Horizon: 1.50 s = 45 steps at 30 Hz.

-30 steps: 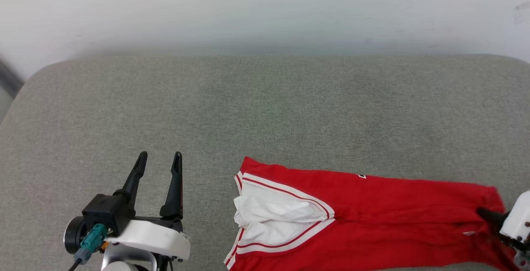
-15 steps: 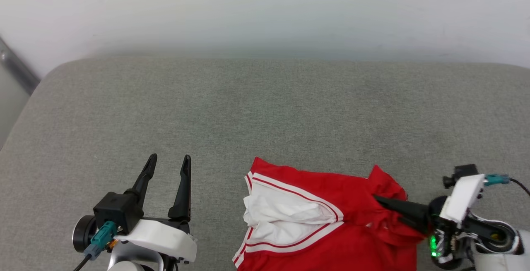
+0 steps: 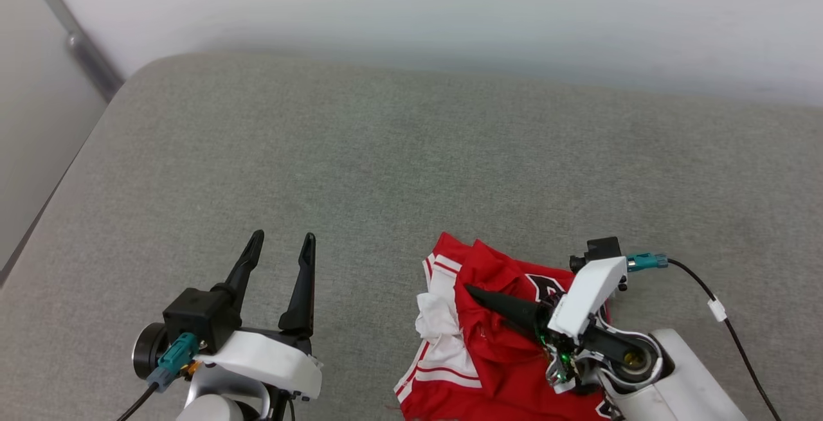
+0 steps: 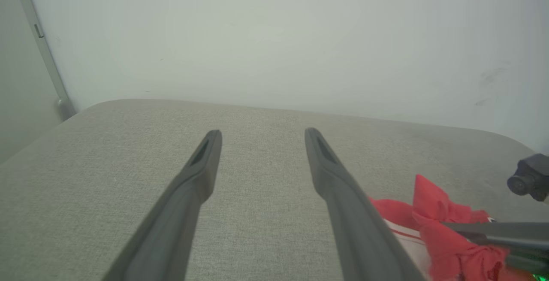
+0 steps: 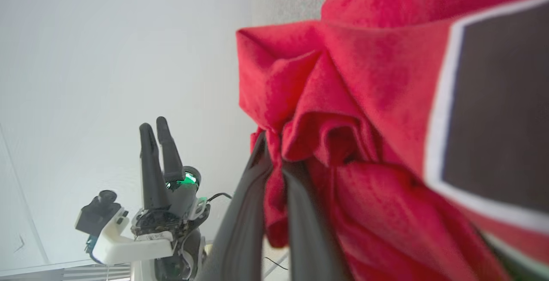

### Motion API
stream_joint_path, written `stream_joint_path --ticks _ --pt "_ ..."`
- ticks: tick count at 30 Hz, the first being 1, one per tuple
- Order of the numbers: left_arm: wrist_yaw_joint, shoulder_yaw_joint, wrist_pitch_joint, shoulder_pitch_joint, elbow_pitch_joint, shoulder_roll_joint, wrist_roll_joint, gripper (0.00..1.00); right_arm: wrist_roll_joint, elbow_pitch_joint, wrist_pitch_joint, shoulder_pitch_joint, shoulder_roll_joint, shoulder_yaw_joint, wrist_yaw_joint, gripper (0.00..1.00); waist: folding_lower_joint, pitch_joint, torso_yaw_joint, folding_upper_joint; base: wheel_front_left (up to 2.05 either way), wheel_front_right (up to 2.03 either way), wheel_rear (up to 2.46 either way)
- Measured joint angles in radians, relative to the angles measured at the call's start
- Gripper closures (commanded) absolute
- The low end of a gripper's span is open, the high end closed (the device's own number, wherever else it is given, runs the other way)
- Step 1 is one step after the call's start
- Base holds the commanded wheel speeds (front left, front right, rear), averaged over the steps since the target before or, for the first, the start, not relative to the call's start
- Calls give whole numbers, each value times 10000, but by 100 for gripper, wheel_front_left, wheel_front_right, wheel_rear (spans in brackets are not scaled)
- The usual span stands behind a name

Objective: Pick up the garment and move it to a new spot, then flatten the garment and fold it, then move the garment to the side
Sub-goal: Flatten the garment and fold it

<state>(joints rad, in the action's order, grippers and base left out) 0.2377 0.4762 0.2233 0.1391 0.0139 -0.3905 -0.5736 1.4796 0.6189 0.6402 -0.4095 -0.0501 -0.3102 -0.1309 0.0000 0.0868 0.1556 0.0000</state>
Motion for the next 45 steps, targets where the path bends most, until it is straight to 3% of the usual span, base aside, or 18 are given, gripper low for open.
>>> stream_joint_path --ticks 2,9,14,17,21,25,28,33,38,45 --pt "-4 -4 38 67 -52 36 -8 0 -395 236 -654 -144 0 -320 0 0 0 109 92 0 0 0 0" --pt "-12 -88 148 65 -219 115 -36 0 -1569 -23 -1785 -731 -215 -993 0 0 0 218 13 0 0 0 0" --pt "4 -119 182 46 -286 119 -36 0 -3469 -966 -2631 -939 -1210 -1841 2 0 0 108 -271 0 0 0 0" --pt "69 -157 192 -35 -307 109 -36 0 -5208 -1313 -3367 -944 -1937 -2180 -2 0 0 -14 -488 0 0 0 0" --pt "192 -257 221 -185 -332 81 -46 0 -7394 -1430 -4395 -736 -2736 -1582 0 0 0 -180 -839 0 0 0 0" --pt "295 -408 226 -326 -359 -35 -119 0 -9332 -1816 -5233 44 -3012 -61 0 0 0 -306 -1215 0 0 0 0" --pt "385 -556 265 -381 -370 -46 -130 0 -10470 -2640 -5921 739 -2911 1325 0 0 0 -364 -1466 0 0 0 0" --pt "543 -752 282 -624 -437 -65 -161 0 -11557 -4514 -6452 2226 -2042 2846 0 0 0 -544 -1712 0 0 0 0" --pt "711 -907 328 -974 -548 -59 -173 0 -12220 -6052 -6523 3676 -1337 3352 -2 0 0 -804 -1784 0 0 0 0" --pt "953 -1003 353 -1565 -575 -125 -35 0 -12598 -7018 -6303 4949 -639 3524 0 0 0 -1066 -1839 0 0 0 0"
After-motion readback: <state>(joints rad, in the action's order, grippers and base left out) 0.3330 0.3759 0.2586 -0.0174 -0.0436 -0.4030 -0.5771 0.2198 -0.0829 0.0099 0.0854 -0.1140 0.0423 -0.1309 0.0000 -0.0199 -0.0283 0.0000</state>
